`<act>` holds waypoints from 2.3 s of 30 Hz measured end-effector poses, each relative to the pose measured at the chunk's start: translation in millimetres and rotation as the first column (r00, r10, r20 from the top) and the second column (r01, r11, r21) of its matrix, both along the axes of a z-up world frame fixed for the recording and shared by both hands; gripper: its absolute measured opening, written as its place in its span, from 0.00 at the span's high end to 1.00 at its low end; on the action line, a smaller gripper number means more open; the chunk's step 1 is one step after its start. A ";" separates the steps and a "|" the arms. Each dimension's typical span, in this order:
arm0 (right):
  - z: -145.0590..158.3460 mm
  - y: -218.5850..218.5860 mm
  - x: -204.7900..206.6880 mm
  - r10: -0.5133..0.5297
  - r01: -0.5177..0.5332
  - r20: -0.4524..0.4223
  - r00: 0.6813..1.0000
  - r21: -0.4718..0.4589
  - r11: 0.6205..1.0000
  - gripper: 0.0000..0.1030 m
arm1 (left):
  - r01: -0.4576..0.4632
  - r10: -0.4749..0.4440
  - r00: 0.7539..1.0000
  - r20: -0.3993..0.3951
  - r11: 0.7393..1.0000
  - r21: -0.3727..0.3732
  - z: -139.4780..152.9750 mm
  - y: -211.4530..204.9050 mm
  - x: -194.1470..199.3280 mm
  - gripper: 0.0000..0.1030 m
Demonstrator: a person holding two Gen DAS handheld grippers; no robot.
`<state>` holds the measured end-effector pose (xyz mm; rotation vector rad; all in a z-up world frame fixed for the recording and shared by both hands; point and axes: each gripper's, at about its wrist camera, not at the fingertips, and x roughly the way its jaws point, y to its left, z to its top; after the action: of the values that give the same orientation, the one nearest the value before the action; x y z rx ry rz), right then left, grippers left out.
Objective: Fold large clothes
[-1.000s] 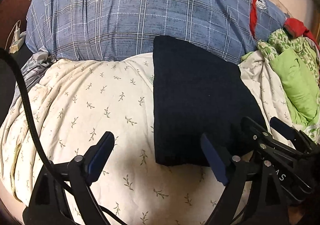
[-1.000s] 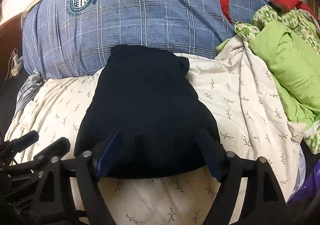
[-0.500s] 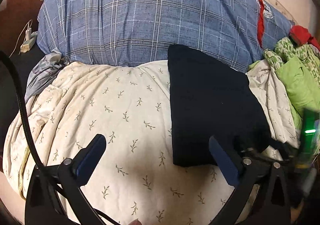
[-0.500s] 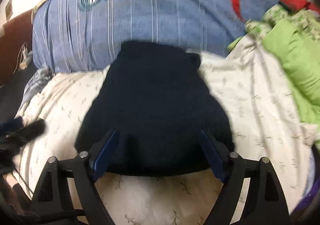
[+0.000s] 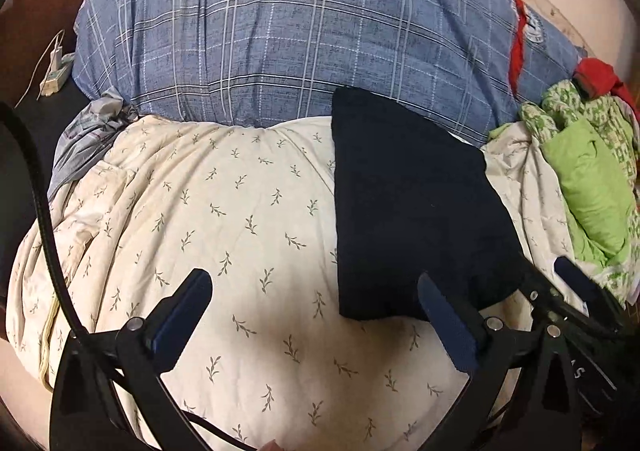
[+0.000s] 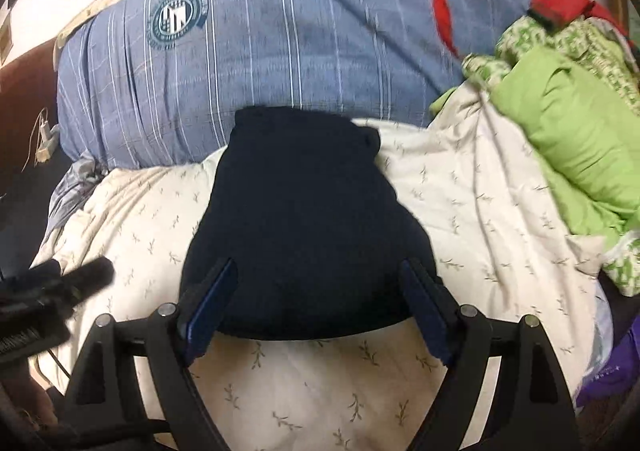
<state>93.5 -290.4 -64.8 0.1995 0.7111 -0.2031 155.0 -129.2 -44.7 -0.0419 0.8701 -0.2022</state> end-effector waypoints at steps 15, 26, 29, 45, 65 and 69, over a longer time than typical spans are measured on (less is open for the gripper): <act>-44.2 -105.7 89.9 0.111 -0.058 -0.142 0.984 0.329 0.943 0.17 | 0.109 -0.149 0.964 -0.220 0.977 -0.185 -54.8 -48.6 115.9 0.01; -98.0 -124.7 119.9 0.284 -0.171 -0.138 0.949 0.531 0.830 0.07 | 0.175 -0.235 0.939 -0.252 0.955 -0.238 -105.2 -82.8 151.6 0.00; -98.0 -106.4 119.7 0.359 -0.245 -0.092 0.929 0.572 0.782 0.33 | 0.160 -0.218 0.949 -0.228 0.955 -0.249 -104.9 -79.7 145.4 0.10; -79.9 -73.7 86.5 0.345 -0.263 0.017 0.938 0.684 0.681 0.65 | 0.187 -0.241 0.949 -0.202 0.949 -0.254 -85.8 -41.1 123.8 0.64; -12.9 -2.8 -11.8 0.186 -0.163 -0.075 0.980 0.242 0.956 0.39 | -0.024 -0.001 0.991 -0.135 0.983 -0.180 -56.1 89.6 18.2 0.22; 27.3 25.8 4.0 0.292 -0.293 0.037 0.956 0.214 0.932 0.47 | 0.003 -0.011 0.999 -0.032 0.968 -0.251 -20.8 101.0 -4.0 0.12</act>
<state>97.5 -264.6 -37.5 0.2992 0.7491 0.1616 151.0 -28.1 -65.5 -0.2798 0.8736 -0.3184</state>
